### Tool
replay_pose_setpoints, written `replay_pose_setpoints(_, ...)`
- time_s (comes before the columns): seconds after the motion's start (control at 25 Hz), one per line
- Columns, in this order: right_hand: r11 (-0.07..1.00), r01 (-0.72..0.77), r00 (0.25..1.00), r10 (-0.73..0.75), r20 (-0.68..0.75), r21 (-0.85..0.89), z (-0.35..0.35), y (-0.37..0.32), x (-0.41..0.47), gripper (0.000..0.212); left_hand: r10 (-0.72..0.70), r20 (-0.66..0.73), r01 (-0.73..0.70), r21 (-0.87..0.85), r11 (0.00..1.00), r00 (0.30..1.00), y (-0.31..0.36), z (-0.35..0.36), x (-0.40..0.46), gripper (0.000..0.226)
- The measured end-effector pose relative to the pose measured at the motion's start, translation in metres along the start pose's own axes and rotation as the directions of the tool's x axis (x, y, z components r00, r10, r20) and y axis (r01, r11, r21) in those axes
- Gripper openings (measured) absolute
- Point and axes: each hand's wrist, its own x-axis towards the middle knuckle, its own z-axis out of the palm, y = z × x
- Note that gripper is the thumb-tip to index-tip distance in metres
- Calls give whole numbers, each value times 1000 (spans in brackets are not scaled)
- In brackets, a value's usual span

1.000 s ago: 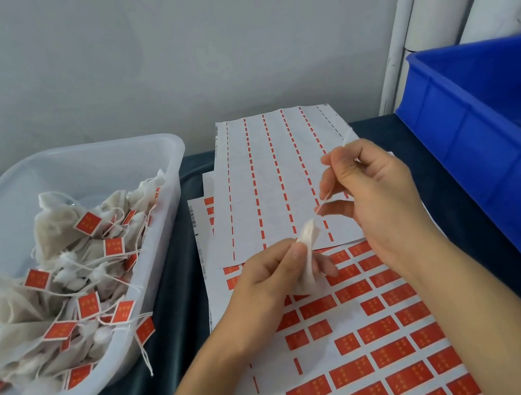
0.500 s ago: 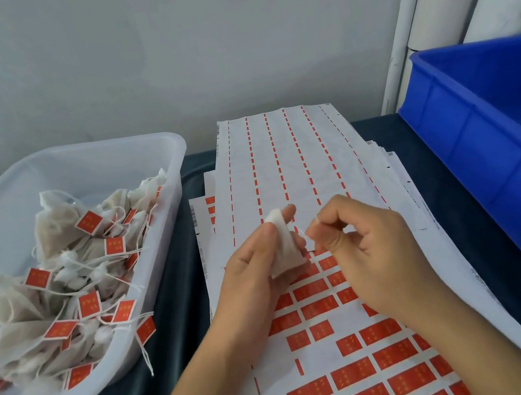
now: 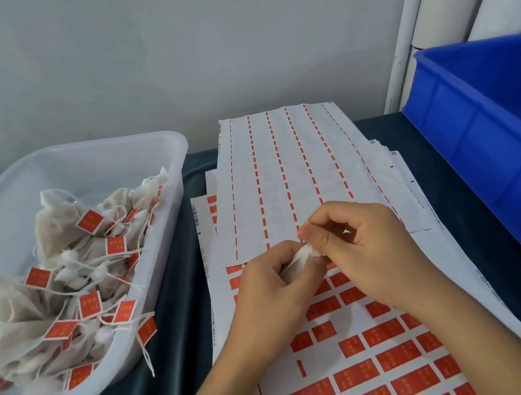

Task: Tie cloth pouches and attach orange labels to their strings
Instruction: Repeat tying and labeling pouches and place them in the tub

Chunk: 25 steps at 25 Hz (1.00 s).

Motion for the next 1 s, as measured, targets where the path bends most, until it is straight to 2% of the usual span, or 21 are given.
replay_pose_setpoints(0.24, 1000, -20, 999, 21, -36, 14, 7, 6, -1, 8, 1, -116, 5, 54, 999, 993, -6, 10, -3, 11)
replay_pose_setpoints(0.48, 997, -76, 994, 76, 72, -6, 11, 14, 4, 15, 22, -151, 3, 168, 986, 988, -8, 14, -3, 8)
replay_pose_setpoints(0.68, 980, -155, 986, 145, 82, 121, 12, 19, 4, 16, 63, -218, -27, 164, 986, 974, -8, 14, -4, 6)
replay_pose_setpoints(0.8, 918, -244, 970, 233, 72, 313, 10, 19, -1, 20, 99, -252, -60, 157, 986, 963, -7, 14, -5, 5)
replay_pose_setpoints(0.92, 852, -314, 949, 291, 120, 418, 12, 19, -4, 21, 121, -309, -105, 69, 992, 943, -5, 13, -5, 2)
replay_pose_setpoints(1.0, 845, -313, 950, 285, 131, 434, 16, 20, -7, 18, 75, -347, -93, -33, 995, 935, -4, 11, -5, 7)
